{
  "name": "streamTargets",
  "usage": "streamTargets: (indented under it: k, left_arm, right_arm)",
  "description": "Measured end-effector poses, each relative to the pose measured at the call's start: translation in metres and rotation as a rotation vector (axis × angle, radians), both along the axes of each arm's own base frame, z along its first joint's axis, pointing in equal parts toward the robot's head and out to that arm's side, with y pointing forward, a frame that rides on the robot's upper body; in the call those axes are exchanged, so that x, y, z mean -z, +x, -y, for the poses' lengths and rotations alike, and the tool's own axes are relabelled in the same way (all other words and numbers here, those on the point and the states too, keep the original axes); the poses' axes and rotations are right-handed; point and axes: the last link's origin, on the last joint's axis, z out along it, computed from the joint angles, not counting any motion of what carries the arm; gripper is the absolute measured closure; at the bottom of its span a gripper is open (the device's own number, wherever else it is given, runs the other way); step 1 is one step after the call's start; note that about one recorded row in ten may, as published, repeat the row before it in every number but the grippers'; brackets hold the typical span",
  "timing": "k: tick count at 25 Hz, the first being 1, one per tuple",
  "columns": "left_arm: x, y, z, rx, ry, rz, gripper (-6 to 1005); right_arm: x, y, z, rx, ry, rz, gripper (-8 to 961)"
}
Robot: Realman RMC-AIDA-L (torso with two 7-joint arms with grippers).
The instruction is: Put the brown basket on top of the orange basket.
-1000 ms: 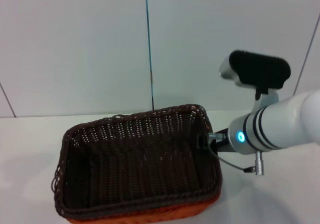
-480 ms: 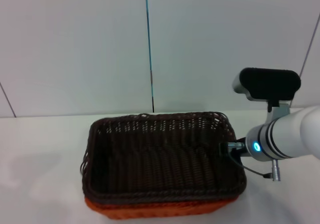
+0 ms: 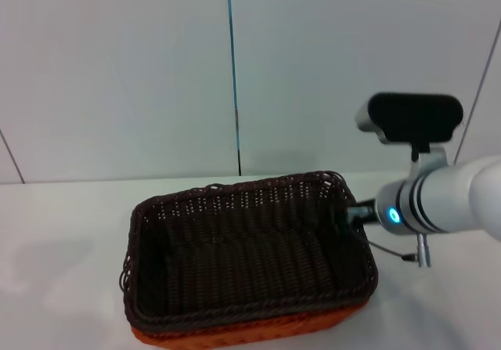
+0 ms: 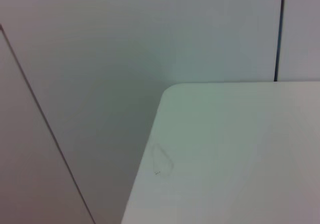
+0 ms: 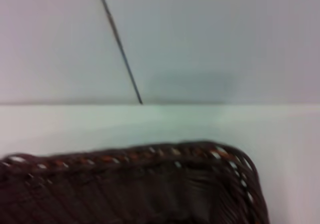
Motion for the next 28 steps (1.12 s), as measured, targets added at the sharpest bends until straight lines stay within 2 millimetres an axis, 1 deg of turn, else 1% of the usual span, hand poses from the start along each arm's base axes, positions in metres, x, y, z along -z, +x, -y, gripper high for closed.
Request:
streamTargets:
  k: [5, 8, 10, 13, 16, 18, 19, 20, 21, 23, 24, 25, 28]
  left_arm:
    - [-0.004, 0.0, -0.001, 0.0, 0.017, 0.004, 91]
    - [-0.006, 0.002, -0.001, 0.002, 0.039, 0.017, 91]
    - [-0.006, 0.005, -0.002, 0.01, 0.063, 0.034, 91]
    - [-0.004, 0.014, -0.004, 0.029, 0.103, 0.059, 91]
    - [-0.001, 0.023, -0.007, 0.046, 0.144, 0.083, 91]
    - [-0.001, 0.03, -0.01, 0.064, 0.167, 0.091, 91]
    - [0.002, 0.038, -0.014, 0.086, 0.178, 0.089, 91]
    - [0.002, 0.038, -0.014, 0.086, 0.178, 0.089, 91]
    - [0.003, 0.043, -0.016, 0.098, 0.184, 0.088, 91]
    - [0.004, 0.05, -0.018, 0.114, 0.199, 0.089, 91]
    - [0.005, 0.054, -0.019, 0.121, 0.213, 0.095, 91]
    - [0.006, 0.055, -0.02, 0.123, 0.221, 0.1, 91]
    - [0.008, 0.063, -0.021, 0.132, 0.251, 0.118, 91]
  right_arm:
    - [-0.01, -0.023, 0.001, -0.069, 0.023, -0.028, 446]
    - [-0.022, -0.033, 0.004, -0.117, 0.062, -0.021, 325]
    - [-0.034, -0.034, 0.004, -0.143, 0.113, -0.008, 245]
    - [-0.05, -0.032, 0.001, -0.199, 0.199, -0.011, 186]
    - [-0.058, -0.029, -0.001, -0.311, 0.283, 0.031, 127]
    - [-0.057, -0.025, -0.003, -0.387, 0.319, 0.077, 88]
    - [-0.056, -0.022, -0.004, -0.415, 0.333, 0.095, 68]
    - [-0.056, -0.018, -0.006, -0.437, 0.346, 0.109, 49]
    - [-0.056, -0.013, -0.008, -0.447, 0.356, 0.114, 29]
    - [-0.057, 0.0, -0.012, -0.449, 0.379, 0.112, 23]
    - [-0.062, 0.015, -0.015, -0.444, 0.415, 0.09, 20]
    - [-0.062, 0.015, -0.015, -0.444, 0.415, 0.09, 17]
    - [-0.074, 0.035, -0.016, -0.451, 0.489, 0.042, 11]
